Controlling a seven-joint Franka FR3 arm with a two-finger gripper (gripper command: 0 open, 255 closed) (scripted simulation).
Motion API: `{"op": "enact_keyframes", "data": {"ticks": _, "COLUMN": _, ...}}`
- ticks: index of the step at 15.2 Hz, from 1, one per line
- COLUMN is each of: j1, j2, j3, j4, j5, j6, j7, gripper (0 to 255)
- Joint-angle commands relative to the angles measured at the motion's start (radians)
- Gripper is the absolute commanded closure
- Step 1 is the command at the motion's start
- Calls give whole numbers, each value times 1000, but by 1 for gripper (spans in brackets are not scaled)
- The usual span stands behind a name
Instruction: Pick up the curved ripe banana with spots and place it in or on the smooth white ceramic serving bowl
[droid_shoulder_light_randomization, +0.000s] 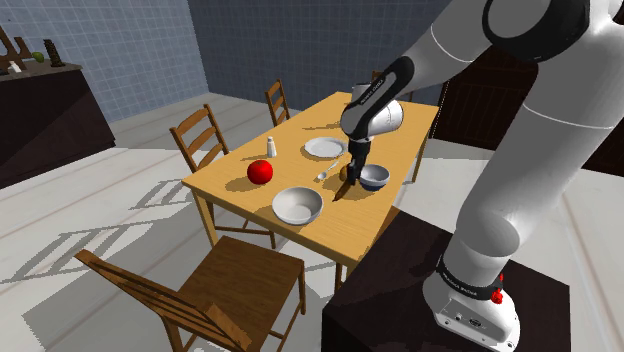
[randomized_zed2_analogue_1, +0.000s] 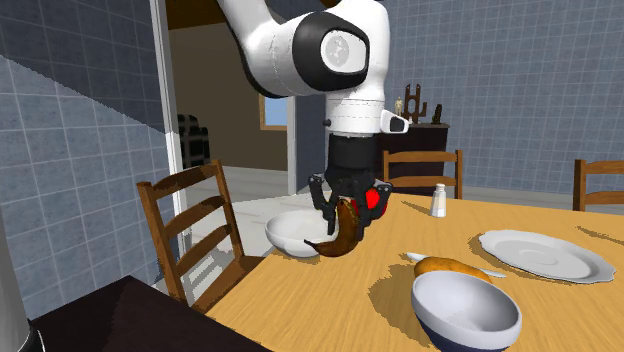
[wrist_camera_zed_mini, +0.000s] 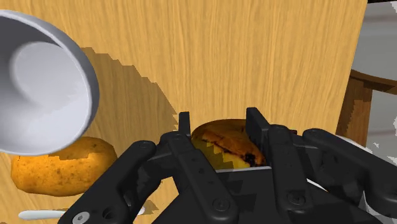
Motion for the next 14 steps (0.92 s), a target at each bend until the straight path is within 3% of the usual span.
{"op": "enact_keyframes", "data": {"ticks": 1, "j1": 12, "j2": 0, "j3": 13, "j4": 18, "j5": 1, "j6": -18, "j7": 24, "gripper": 255}}
{"op": "enact_keyframes", "data": {"ticks": 13, "j1": 158, "j2": 202, "j3": 153, "j4": 274, "j5": 55, "j6": -64, "j7": 272, "gripper": 255}}
{"op": "enact_keyframes", "data": {"ticks": 14, "j1": 148, "j2": 187, "j3": 144, "j4": 248, "j5": 54, "j6": -54, "j7": 252, "gripper": 255}}
